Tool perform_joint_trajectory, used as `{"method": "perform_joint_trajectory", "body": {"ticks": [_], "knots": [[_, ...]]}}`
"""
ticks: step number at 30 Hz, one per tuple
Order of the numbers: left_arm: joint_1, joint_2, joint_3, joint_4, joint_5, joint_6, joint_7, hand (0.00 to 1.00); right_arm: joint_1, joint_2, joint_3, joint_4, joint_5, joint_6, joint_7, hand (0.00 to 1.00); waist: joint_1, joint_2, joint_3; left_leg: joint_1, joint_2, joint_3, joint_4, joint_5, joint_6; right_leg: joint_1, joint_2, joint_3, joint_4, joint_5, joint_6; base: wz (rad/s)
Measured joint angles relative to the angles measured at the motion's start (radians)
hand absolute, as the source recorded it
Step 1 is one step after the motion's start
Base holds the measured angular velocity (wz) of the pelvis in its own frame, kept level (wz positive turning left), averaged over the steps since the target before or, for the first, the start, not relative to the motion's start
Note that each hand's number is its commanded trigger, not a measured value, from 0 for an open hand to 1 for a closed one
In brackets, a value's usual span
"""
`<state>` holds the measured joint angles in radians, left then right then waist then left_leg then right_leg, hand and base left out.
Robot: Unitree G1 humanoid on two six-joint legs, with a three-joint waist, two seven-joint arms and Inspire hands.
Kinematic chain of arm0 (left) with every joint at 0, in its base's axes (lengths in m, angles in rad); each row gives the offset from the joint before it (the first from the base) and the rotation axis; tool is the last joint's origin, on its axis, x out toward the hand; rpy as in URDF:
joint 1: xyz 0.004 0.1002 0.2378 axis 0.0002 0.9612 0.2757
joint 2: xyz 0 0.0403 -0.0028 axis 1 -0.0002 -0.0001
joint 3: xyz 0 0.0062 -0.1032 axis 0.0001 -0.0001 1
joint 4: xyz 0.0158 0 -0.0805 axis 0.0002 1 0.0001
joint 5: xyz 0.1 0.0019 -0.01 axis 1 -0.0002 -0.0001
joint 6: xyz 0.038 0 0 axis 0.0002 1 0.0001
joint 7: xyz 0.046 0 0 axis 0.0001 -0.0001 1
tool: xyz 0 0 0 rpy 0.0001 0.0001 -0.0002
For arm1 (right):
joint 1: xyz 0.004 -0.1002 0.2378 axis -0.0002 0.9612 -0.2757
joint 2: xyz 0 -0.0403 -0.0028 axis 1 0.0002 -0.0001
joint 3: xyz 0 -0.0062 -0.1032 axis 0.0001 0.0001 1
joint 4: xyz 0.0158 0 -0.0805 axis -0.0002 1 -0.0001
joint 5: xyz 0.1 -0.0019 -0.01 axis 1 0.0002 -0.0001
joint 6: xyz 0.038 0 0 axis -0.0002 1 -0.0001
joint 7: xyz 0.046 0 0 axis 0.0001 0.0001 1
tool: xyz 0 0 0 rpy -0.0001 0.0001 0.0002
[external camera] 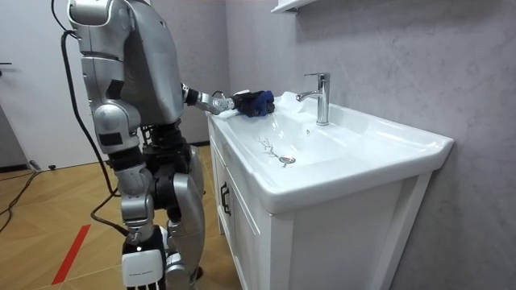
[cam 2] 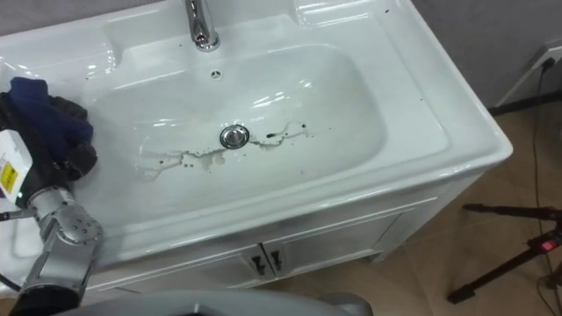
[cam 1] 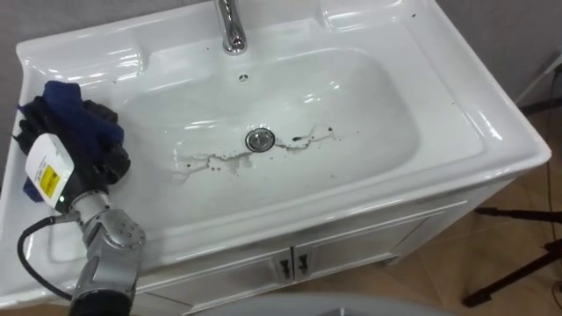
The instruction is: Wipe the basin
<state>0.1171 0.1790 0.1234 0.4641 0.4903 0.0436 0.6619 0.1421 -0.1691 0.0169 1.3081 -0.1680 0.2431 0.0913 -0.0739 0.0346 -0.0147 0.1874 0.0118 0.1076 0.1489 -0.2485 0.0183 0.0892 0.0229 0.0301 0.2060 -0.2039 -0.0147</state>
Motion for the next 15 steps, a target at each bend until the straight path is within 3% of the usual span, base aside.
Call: {"method": "perform_joint_trajectory", "body": {"ticks": [3, 4, 5, 15], "knots": [[-0.001, 0.0, 0.001, 0.007, 0.002, 0.0, -0.003, 0.0, 0.005, 0.0, 0.0, 0.002, 0.0, 0.011, 0.004, 0.0, 0.0, 0.001, -0.0012, 0.004, 0.001, 0.002, 0.001, 0.0, 0.0, 0.0, 0.0, 0.0, 0.001, 0.0, 0.0, 0.0], [-0.001, 0.0, 0.002, 0.007, 0.002, 0.0, -0.005, 0.36, 0.006, 0.0, 0.0, 0.002, 0.0, 0.016, 0.008, 0.0, 0.001, 0.0, -0.0013, 0.005, 0.001, 0.002, 0.001, 0.0, -0.001, 0.001, 0.001, 0.0, 0.001, 0.0, 0.0, 0.0], [-0.001, 0.0, 0.003, 0.007, 0.002, 0.0, -0.005, 1.0, 0.006, 0.0, 0.0, 0.003, 0.0, 0.019, 0.009, 0.0, 0.001, 0.0, -0.0013, 0.005, 0.001, 0.003, 0.001, 0.0, -0.001, 0.001, 0.001, 0.0, 0.001, 0.0, 0.0, 0.0], [-0.008, 0.0, 0.028, 0.007, 0.017, 0.0, -0.01, 1.0, 0.008, 0.001, 0.0, 0.003, -0.003, 0.022, 0.015, 0.0, 0.001, -0.001, -0.0019, 0.015, 0.001, 0.005, 0.001, 0.0, -0.001, 0.011, 0.001, 0.0, -0.001, 0.0, 0.0, 0.0]]}}
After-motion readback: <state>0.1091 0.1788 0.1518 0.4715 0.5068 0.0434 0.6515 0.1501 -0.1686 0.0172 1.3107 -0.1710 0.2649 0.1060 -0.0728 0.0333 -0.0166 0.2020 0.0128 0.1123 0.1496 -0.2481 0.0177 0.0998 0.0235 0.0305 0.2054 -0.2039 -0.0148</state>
